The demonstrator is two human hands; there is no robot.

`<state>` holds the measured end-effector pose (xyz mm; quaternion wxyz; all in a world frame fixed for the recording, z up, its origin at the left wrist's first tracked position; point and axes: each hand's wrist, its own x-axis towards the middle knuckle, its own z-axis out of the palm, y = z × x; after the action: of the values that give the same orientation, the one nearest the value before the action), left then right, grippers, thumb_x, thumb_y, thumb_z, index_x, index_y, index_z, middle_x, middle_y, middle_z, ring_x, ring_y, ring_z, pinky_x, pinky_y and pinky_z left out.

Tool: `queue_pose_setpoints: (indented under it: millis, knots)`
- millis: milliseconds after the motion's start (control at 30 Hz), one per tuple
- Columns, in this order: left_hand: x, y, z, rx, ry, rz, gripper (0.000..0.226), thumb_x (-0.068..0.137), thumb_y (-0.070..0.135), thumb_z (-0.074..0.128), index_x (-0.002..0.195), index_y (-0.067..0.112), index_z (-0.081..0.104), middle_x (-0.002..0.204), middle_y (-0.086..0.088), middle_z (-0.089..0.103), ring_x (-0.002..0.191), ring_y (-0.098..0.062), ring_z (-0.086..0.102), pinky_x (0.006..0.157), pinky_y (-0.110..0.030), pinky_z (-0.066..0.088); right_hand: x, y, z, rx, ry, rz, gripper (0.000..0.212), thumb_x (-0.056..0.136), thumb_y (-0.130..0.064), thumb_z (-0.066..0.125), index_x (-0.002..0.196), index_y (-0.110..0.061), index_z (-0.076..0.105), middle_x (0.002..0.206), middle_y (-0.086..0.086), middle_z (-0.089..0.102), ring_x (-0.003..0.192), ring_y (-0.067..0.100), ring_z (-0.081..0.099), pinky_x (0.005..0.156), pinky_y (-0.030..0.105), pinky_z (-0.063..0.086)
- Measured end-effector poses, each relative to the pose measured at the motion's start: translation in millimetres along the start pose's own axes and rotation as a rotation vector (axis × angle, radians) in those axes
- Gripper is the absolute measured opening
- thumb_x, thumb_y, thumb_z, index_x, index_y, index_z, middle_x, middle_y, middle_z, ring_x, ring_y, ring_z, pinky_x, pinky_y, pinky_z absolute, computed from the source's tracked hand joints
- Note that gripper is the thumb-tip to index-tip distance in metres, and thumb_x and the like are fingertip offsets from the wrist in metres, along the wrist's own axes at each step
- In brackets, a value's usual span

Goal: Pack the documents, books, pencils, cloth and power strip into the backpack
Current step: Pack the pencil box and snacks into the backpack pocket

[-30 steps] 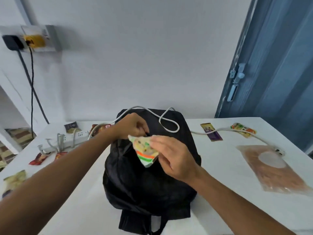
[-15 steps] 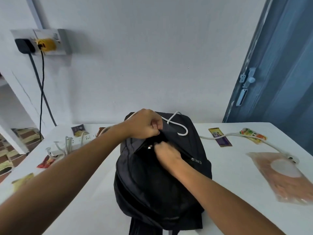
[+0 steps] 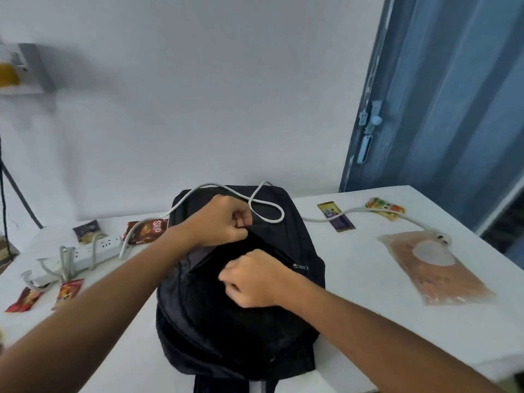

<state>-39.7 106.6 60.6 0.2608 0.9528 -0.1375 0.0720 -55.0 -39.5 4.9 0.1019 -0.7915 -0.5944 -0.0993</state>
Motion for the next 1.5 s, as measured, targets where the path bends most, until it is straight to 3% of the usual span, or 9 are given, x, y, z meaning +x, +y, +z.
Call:
queue_pose_setpoints:
  millis: [133,267,500,733,867,1000,1200,1367,1500]
  knots:
    - [21,0,21,0.052,-0.134,0.007,0.017,0.065,0.015,0.064,0.061,0.03,0.057,0.062,0.013,0.059,0.062,0.005,0.055,0.06,-0.007,0.038,-40,23,-23,0.221,0.474,0.077,0.017,0.079,-0.013,0.054,0.075,-0.008,0.07,0.053,-0.002,0.058,0.045,0.014,0.049,0.045,0.026,0.039]
    - [38,-6,49,0.112,-0.201,-0.016,0.01,0.073,0.015,0.062,0.063,0.019,0.06,0.066,0.005,0.061,0.069,-0.012,0.058,0.066,-0.02,0.043,-68,86,-35,0.175,0.732,0.498,0.017,0.082,-0.011,0.055,0.083,-0.007,0.071,0.059,0.001,0.063,0.051,0.011,0.051,0.049,0.026,0.045]
    - [47,-25,70,0.035,-0.21,-0.101,0.016,0.078,0.014,0.068,0.064,0.021,0.062,0.063,0.007,0.06,0.063,-0.006,0.053,0.067,-0.024,0.044,-117,193,18,0.138,0.132,1.142,0.035,0.09,-0.015,0.048,0.124,-0.011,0.06,0.121,0.014,0.062,0.106,0.033,0.057,0.084,0.035,0.047]
    - [62,-29,70,-0.07,-0.294,-0.242,0.012,0.073,0.013,0.072,0.063,0.015,0.066,0.048,0.014,0.047,0.053,-0.001,0.043,0.059,-0.018,0.037,-110,214,59,-0.028,-0.253,1.101,0.052,0.1,-0.03,0.03,0.145,-0.004,0.029,0.155,0.014,0.022,0.143,0.036,0.015,0.114,0.047,0.022]
    - [69,-34,72,-0.11,-0.32,-0.314,0.024,0.071,0.01,0.072,0.053,0.022,0.061,0.044,0.017,0.049,0.05,0.001,0.043,0.06,-0.02,0.036,-105,192,59,-0.122,-0.118,1.142,0.034,0.096,-0.022,0.038,0.116,-0.005,0.061,0.124,0.012,0.06,0.121,0.031,0.049,0.098,0.034,0.038]
    - [71,-34,77,-0.137,-0.307,-0.353,0.028,0.07,0.009,0.069,0.048,0.026,0.065,0.049,0.02,0.058,0.059,0.002,0.051,0.067,-0.021,0.039,-105,175,48,-0.298,-0.145,1.079,0.02,0.088,-0.016,0.046,0.097,-0.014,0.064,0.1,0.007,0.068,0.094,0.027,0.061,0.079,0.032,0.035]
    - [71,-26,79,-0.101,-0.284,-0.38,0.034,0.071,0.011,0.068,0.043,0.03,0.062,0.047,0.02,0.056,0.064,-0.005,0.051,0.068,-0.023,0.038,-124,189,61,-0.206,-0.052,1.07,0.036,0.09,-0.029,0.046,0.123,-0.013,0.052,0.124,0.014,0.049,0.112,0.033,0.047,0.085,0.04,0.043]
    - [66,-24,82,-0.057,-0.235,-0.376,0.021,0.073,0.014,0.071,0.056,0.023,0.063,0.051,0.014,0.054,0.062,-0.007,0.049,0.066,-0.023,0.039,-122,179,65,-0.19,-0.062,1.068,0.03,0.089,-0.016,0.043,0.115,-0.011,0.058,0.116,0.012,0.058,0.107,0.031,0.051,0.083,0.034,0.041]
    - [59,-20,83,-0.044,-0.198,-0.339,0.02,0.074,0.014,0.072,0.059,0.021,0.062,0.053,0.011,0.05,0.059,-0.006,0.047,0.063,-0.02,0.038,-111,162,46,0.009,0.359,0.962,0.023,0.085,-0.013,0.052,0.103,-0.005,0.064,0.105,0.011,0.063,0.1,0.031,0.054,0.079,0.037,0.047]
